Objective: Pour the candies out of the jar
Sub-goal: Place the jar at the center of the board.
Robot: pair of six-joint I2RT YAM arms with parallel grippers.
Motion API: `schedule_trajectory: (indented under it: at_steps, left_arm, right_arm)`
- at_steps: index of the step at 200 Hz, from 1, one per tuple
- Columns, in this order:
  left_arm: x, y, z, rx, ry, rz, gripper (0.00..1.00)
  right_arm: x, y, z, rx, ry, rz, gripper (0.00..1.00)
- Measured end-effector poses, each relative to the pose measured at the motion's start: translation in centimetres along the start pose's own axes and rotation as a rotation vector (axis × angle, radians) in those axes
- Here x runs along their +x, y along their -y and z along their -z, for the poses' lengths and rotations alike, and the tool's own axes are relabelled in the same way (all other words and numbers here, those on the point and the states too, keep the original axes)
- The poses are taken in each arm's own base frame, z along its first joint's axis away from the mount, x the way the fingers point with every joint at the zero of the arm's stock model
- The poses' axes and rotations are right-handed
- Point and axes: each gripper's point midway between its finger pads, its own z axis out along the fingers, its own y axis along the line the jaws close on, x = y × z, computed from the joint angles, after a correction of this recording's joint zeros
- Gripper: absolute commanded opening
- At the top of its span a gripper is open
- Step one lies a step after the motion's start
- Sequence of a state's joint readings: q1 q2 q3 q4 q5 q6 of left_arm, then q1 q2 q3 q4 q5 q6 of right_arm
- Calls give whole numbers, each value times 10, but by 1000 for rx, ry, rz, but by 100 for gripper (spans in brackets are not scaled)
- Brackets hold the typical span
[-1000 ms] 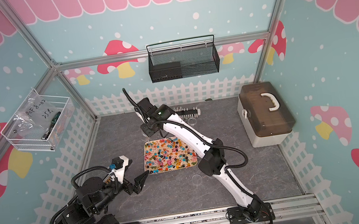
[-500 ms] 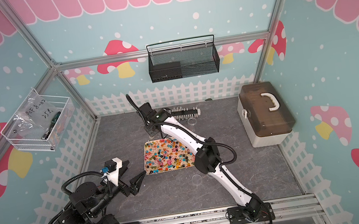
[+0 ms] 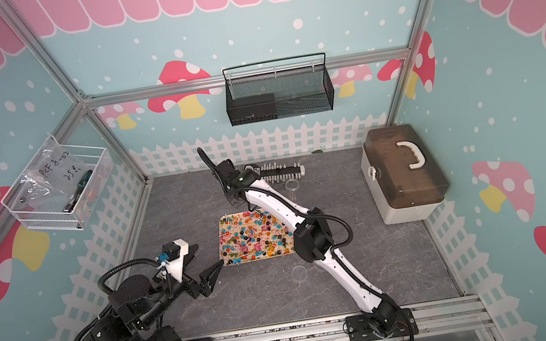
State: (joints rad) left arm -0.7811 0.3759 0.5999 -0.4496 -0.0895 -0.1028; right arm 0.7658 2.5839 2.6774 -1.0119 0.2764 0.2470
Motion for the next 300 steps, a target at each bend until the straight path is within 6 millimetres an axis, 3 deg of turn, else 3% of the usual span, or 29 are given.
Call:
schedule_trajectory:
  at_steps: [58, 125, 189, 300]
  left_arm:
    - [0, 0, 0, 0, 0, 0, 99]
    - [0, 0, 0, 0, -1, 0, 99]
    - [0, 0, 0, -1, -1, 0, 99]
    - [3, -1, -2, -8, -11, 0, 99]
  right_arm:
    - [3, 0, 0, -2, -13, 10, 6]
    - [1, -2, -1, -11, -4, -9, 27]
    - [-16, -3, -1, -38, 61, -75, 43]
    - [-36, 5, -1, -74, 133, -170, 54]
